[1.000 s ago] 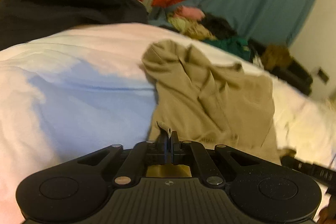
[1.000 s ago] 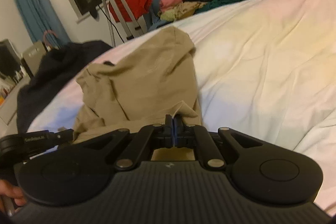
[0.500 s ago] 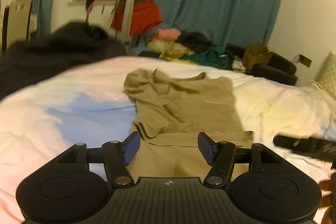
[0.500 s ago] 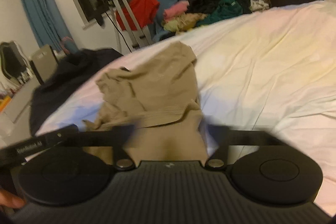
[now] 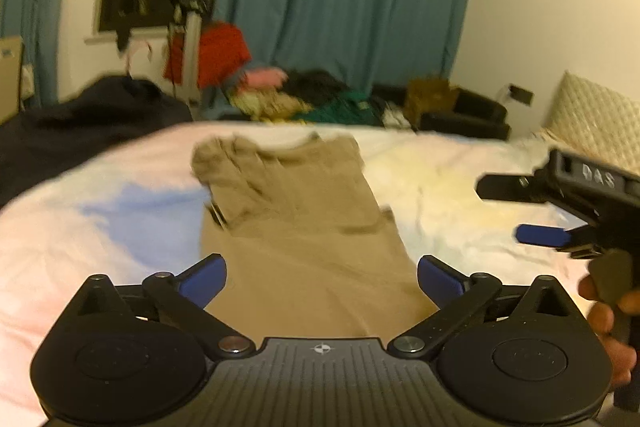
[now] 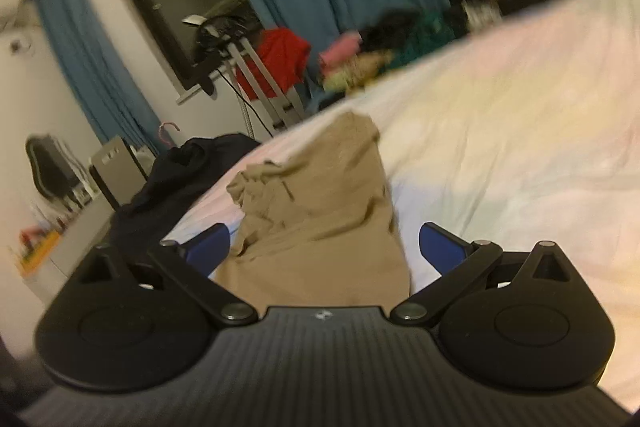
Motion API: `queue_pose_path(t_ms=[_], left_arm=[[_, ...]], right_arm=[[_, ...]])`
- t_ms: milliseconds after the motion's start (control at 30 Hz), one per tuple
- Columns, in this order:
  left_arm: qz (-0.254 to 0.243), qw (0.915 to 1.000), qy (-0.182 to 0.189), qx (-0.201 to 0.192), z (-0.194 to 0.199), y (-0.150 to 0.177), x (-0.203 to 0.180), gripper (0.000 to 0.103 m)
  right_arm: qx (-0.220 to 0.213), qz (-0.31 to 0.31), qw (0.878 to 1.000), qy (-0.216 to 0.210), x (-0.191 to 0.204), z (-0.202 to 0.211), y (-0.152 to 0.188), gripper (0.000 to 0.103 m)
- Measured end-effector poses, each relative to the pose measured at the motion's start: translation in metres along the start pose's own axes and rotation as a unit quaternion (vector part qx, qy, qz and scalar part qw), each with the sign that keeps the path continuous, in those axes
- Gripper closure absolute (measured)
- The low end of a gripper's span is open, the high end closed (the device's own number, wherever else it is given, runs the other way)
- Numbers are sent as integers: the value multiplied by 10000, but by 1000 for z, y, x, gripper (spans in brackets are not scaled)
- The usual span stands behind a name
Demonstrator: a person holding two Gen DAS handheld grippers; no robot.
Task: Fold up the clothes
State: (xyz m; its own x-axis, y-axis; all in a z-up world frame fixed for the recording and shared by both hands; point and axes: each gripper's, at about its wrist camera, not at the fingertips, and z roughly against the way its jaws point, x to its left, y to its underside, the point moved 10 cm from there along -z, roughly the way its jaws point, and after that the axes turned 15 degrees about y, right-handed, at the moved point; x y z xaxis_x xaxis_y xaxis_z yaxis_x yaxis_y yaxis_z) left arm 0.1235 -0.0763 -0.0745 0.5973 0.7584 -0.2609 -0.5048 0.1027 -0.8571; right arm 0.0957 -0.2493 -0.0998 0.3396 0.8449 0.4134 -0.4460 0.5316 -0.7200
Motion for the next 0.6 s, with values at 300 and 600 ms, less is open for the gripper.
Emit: queue_pose_path(t_ms=[300,600], left_arm=[[1270,9885,226,789,-25,38,35,1],[3021,9485,501,809,-37,61,86,1]], right_arm=[[1882,-2041,9606,-98,-52,-50,66,26],[2415,-2699,9308,-499,-40,-71,92,39]])
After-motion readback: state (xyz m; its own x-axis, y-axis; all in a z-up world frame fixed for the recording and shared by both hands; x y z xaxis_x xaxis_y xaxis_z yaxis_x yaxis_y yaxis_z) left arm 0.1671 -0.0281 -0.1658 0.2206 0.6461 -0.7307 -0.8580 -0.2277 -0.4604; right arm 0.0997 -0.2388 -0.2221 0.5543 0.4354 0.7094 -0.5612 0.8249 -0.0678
